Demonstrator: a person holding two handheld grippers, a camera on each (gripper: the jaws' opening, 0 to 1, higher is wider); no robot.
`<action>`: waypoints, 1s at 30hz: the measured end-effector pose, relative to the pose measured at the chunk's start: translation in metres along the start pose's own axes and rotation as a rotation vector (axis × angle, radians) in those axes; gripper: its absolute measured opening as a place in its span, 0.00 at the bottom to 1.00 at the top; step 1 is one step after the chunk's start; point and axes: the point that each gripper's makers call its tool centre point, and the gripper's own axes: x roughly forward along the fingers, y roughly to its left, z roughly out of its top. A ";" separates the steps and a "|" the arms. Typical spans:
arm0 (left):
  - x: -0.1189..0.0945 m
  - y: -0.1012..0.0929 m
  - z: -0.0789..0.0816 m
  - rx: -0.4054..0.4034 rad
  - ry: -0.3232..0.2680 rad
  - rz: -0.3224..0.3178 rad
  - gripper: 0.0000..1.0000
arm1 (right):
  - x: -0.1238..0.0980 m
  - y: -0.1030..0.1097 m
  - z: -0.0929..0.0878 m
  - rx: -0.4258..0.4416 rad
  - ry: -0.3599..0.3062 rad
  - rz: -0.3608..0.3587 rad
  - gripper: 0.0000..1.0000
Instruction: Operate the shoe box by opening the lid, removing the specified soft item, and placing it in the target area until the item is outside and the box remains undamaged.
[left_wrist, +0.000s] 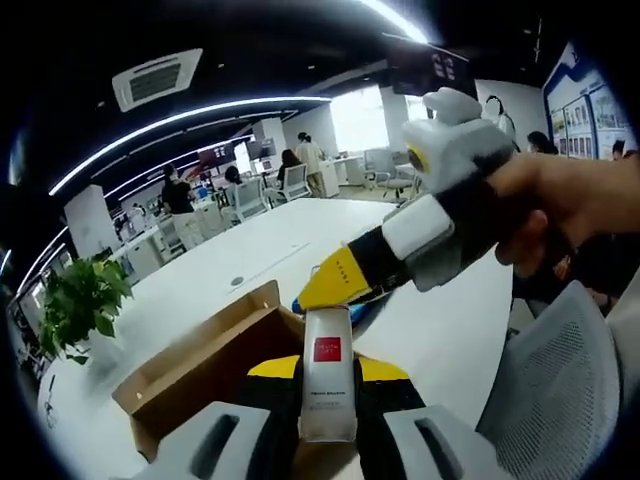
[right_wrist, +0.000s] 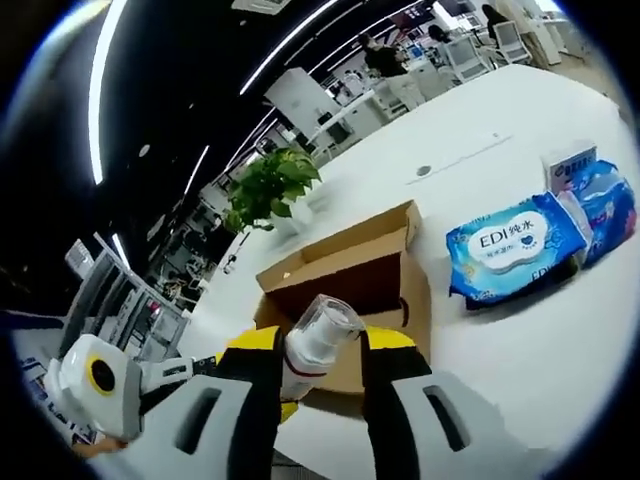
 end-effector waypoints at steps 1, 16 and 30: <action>0.001 0.000 -0.001 0.001 0.002 0.002 0.19 | 0.000 -0.001 -0.001 -0.016 0.004 0.002 0.26; 0.013 0.005 -0.013 -0.042 0.033 0.004 0.20 | 0.000 0.003 0.007 0.072 -0.034 0.032 0.17; 0.019 -0.003 -0.017 -0.111 0.031 -0.083 0.20 | -0.005 0.014 0.006 -0.189 -0.032 0.033 0.15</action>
